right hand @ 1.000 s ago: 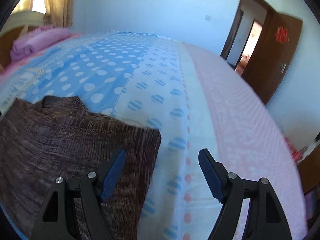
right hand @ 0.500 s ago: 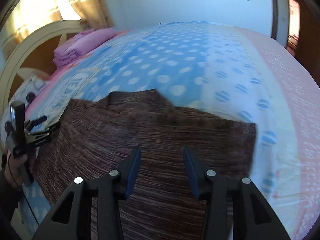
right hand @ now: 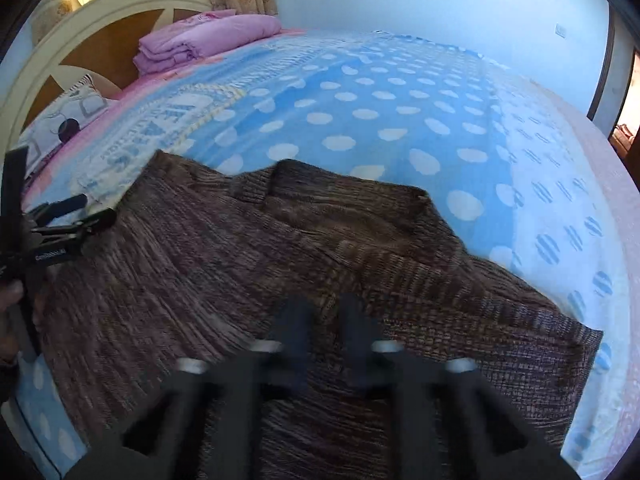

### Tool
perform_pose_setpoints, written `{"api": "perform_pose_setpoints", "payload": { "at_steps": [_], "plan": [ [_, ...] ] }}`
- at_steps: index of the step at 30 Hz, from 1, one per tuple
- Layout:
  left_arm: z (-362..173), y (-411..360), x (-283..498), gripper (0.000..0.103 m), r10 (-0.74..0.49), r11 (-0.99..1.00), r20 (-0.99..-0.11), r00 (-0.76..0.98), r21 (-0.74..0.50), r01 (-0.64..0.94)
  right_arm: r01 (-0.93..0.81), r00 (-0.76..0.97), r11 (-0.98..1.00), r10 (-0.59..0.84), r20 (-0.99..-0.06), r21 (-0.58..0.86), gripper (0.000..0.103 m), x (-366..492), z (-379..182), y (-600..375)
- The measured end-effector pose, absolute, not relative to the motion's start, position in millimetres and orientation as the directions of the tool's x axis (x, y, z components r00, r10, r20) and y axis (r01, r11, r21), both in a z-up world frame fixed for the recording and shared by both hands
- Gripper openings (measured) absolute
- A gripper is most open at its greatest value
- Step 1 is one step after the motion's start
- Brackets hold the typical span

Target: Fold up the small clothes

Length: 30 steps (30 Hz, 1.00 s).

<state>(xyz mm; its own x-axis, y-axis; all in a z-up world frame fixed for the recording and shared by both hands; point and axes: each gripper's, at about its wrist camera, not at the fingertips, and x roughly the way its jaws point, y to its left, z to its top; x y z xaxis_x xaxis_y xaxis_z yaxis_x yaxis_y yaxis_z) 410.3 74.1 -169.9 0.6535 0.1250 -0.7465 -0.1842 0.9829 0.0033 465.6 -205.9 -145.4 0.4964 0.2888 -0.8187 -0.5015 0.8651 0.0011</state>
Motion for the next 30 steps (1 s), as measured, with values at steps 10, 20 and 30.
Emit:
{"api": "perform_pose_setpoints", "payload": {
  "at_steps": [10, 20, 30],
  "plan": [
    [-164, 93, 397, 0.103, 0.127, 0.963, -0.705, 0.698, -0.081, -0.257, -0.361, 0.602, 0.927, 0.147, -0.785, -0.103, 0.003, 485, -136, -196],
    [-163, 76, 400, 0.103, 0.141, 0.975, -0.702, 0.698, -0.024, -0.221, -0.357, 0.581, 0.932, 0.171, -0.795, -0.061, 0.008, 487, -144, -198],
    [-164, 89, 397, 0.103, 0.12, 0.966, -0.712, 0.691, -0.076, -0.246, -0.274, 0.619, 0.957, 0.254, -0.743, 0.099, 0.034, 393, -98, -313]
  ]
}}
